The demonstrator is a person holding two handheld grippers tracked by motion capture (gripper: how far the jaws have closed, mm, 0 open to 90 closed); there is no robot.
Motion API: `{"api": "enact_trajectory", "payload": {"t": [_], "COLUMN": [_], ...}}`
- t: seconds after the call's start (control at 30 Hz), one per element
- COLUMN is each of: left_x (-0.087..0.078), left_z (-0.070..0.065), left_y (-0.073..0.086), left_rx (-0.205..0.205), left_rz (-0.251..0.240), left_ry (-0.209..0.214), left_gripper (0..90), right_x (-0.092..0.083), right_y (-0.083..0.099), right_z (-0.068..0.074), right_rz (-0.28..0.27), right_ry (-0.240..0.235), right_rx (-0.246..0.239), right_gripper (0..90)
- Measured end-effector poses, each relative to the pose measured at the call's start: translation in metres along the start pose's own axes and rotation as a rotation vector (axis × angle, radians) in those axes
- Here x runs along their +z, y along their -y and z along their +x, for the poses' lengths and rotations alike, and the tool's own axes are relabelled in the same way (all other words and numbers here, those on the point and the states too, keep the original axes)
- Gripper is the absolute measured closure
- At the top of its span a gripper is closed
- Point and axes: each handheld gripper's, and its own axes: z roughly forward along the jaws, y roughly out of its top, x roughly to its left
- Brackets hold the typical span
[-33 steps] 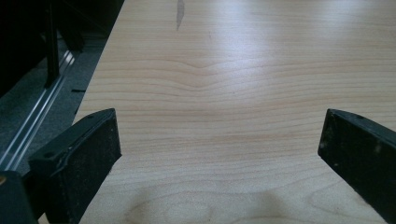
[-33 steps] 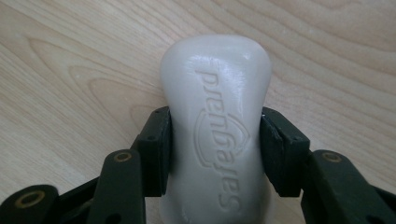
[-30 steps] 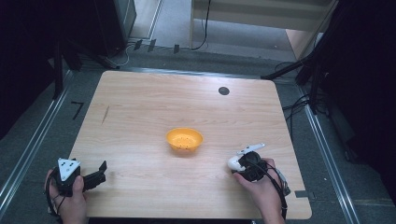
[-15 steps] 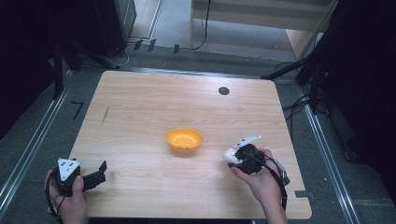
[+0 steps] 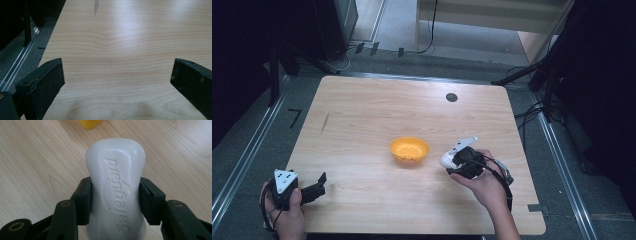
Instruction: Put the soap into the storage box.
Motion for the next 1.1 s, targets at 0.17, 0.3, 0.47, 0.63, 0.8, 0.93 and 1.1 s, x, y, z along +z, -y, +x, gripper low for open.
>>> {"api": "enact_trajectory", "payload": {"t": [0.17,0.3,0.47,0.63,0.8,0.93,1.1], "left_x": [0.000,0.000,0.000,0.000,0.000,0.000,0.001], "left_z": [0.000,0.000,0.000,0.000,0.000,0.000,0.000], "left_y": [0.000,0.000,0.000,0.000,0.000,0.000,0.000], "left_rx": [-0.002,-0.003,-0.002,-0.003,-0.002,0.002,-0.001], "left_rz": [0.000,0.000,0.001,0.002,0.003,0.005,0.005], "left_ry": [0.001,-0.001,-0.001,-0.003,-0.003,-0.002,-0.002], "left_gripper": [0.0,0.0,0.0,0.0,0.0,0.0,0.0], "right_x": [0.004,0.006,0.008,0.008,0.010,0.011,0.013], "right_y": [-0.009,-0.015,-0.023,-0.034,-0.045,-0.054,-0.065], "right_z": [0.001,0.001,0.001,0.000,0.000,0.001,0.004], "right_rz": [-0.011,-0.014,-0.012,-0.028,-0.035,-0.039,-0.042], "right_ry": [-0.017,-0.011,-0.011,-0.019,-0.023,-0.008,-0.013], "right_rx": [-0.067,-0.110,-0.173,-0.202,-0.244,-0.276,-0.323], "right_gripper": [50.9,50.8,50.9,50.8,50.8,50.9,50.8]}}
